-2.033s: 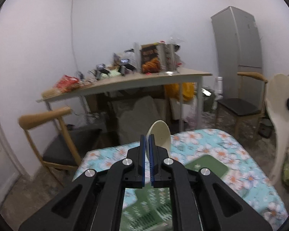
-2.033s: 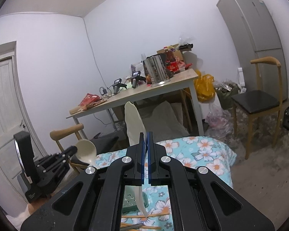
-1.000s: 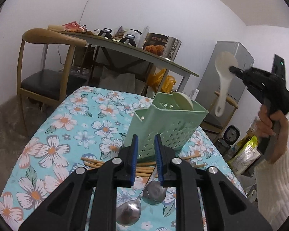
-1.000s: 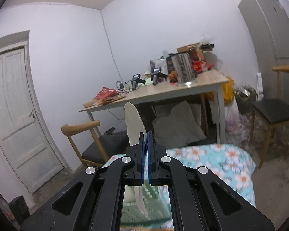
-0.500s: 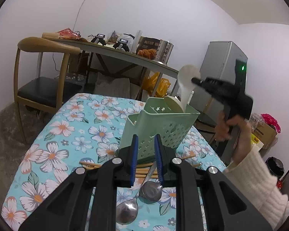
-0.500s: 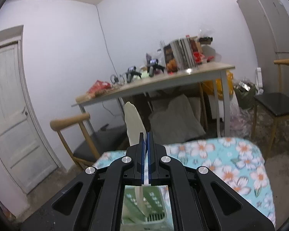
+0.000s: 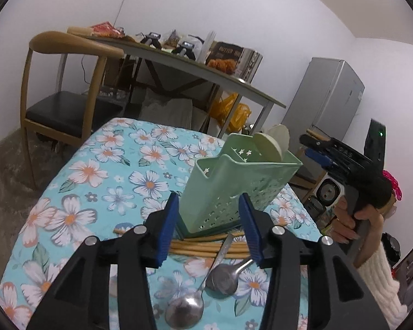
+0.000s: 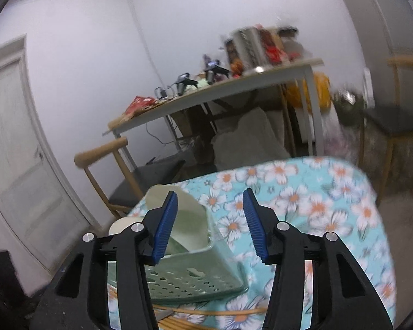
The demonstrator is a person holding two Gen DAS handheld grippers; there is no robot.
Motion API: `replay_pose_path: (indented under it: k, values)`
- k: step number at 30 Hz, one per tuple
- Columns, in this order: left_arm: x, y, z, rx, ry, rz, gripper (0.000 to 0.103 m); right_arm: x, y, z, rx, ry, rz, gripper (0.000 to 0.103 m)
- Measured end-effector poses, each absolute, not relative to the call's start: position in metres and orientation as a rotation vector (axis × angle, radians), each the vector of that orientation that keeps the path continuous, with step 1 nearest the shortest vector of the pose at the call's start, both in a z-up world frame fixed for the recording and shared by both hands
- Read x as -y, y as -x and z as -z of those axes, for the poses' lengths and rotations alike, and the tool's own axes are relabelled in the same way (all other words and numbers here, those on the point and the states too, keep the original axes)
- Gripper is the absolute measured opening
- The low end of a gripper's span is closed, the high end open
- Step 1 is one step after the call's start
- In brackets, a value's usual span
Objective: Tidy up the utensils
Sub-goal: 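Lower the white rice paddle into the green holder and open the right gripper, then move both grippers back down toward the steel spoons beside the holder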
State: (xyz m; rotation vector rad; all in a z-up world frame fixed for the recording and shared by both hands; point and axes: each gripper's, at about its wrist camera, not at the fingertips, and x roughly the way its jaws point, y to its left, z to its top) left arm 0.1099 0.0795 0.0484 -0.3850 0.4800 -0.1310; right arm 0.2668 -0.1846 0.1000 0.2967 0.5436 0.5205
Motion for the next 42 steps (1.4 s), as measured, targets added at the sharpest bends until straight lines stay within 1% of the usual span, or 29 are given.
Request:
replay_pose_path:
  k: [1, 5, 7, 12, 17, 20, 25, 28, 32, 42]
  values:
    - [-0.079, -0.114, -0.049, -0.484, 0.384, 0.14, 0.045, 0.184, -0.272, -0.096, -0.574, -0.303, -0.539, 0.05]
    - [-0.069, -0.137, -0.057, -0.482, 0.351, 0.172, 0.05, 0.173, -0.274, -0.078, -0.632, -0.343, -0.649, 0.049]
    - [-0.065, -0.145, -0.058, -0.48, 0.347, 0.174, 0.05, 0.17, -0.275, -0.07, -0.656, -0.364, -0.662, 0.045]
    - [-0.059, -0.161, -0.058, -0.487, 0.345, 0.216, 0.051, 0.163, -0.269, -0.075, -0.675, -0.315, -0.652, 0.044]
    - [-0.061, -0.17, -0.058, -0.456, 0.345, 0.22, 0.056, 0.175, -0.265, -0.072, -0.721, -0.417, -0.643, 0.044]
    - [-0.067, -0.177, -0.058, -0.454, 0.36, 0.241, 0.056, 0.179, -0.259, -0.073, -0.73, -0.44, -0.636, 0.044]
    - [-0.085, -0.19, -0.059, -0.467, 0.399, 0.272, 0.056, 0.176, -0.244, -0.075, -0.728, -0.436, -0.643, 0.044]
    - [-0.088, -0.198, -0.062, -0.476, 0.364, 0.274, 0.056, 0.172, -0.238, -0.077, -0.713, -0.411, -0.636, 0.045]
    - [-0.096, -0.19, -0.055, -0.478, 0.422, 0.293, 0.056, 0.17, -0.239, -0.079, -0.706, -0.388, -0.649, 0.045]
    - [-0.094, -0.176, -0.063, -0.479, 0.402, 0.271, 0.056, 0.19, -0.238, -0.086, -0.644, -0.4, -0.622, 0.047]
